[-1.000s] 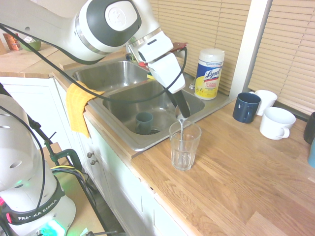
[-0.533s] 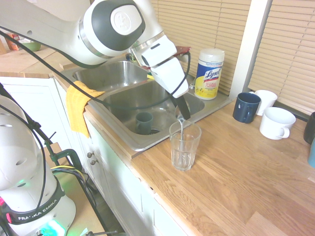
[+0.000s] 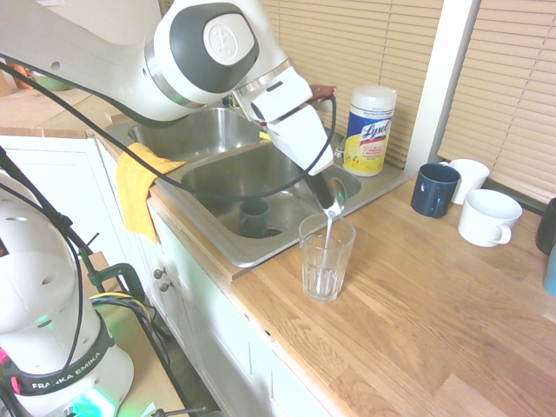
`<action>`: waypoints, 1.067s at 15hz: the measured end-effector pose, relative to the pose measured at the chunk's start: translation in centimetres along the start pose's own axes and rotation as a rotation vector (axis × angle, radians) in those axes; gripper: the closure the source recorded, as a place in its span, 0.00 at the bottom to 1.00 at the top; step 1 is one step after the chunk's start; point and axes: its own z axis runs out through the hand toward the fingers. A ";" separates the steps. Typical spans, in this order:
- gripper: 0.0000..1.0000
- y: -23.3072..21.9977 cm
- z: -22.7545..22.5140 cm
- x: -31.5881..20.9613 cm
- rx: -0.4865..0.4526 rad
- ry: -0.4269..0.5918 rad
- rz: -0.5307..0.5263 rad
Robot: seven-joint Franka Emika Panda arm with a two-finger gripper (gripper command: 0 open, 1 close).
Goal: Put the spoon into the sink
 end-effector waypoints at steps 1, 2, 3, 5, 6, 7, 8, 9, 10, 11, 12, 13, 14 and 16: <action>1.00 0.0 0.1 0.0 0.000 -0.001 -0.001; 1.00 0.1 0.1 0.1 0.001 0.001 0.001; 1.00 0.2 0.1 0.2 0.002 0.002 0.005; 1.00 0.4 0.1 0.5 0.010 0.006 0.011; 1.00 0.6 -0.1 0.9 0.016 0.012 0.017; 1.00 0.8 -0.3 1.3 0.025 0.020 0.025; 1.00 1.1 -0.7 1.8 0.035 0.028 0.033; 1.00 1.5 -1.2 2.2 0.048 0.038 0.039; 1.00 1.8 -1.9 2.7 0.062 0.049 0.044; 1.00 2.1 -2.7 3.1 0.077 0.061 0.050; 1.00 2.5 -3.6 3.4 0.090 0.073 0.055; 1.00 2.8 -4.7 3.7 0.102 0.084 0.063; 1.00 3.2 -5.7 3.9 0.114 0.095 0.068; 1.00 3.4 -7.5 3.7 0.134 0.121 0.061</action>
